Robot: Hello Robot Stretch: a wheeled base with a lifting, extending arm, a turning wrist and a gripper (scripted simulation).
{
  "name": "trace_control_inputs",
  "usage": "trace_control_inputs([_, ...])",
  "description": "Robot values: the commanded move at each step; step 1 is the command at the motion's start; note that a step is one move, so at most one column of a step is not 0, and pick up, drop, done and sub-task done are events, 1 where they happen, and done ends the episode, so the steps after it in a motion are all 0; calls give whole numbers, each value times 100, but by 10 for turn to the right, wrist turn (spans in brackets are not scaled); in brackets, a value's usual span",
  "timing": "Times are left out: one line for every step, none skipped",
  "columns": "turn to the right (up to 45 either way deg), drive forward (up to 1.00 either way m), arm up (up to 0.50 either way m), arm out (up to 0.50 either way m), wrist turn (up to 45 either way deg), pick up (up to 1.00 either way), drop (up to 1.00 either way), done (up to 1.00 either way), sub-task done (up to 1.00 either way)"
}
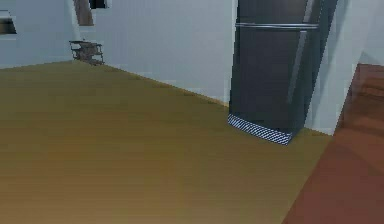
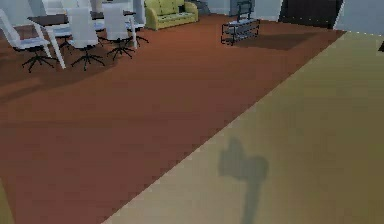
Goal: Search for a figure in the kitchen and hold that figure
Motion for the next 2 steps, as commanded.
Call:
trace_control_inputs([0,20,0,0,0,0,0,0,0])
trace_control_inputs([-450,0,0,0,0,0,0,0,0])
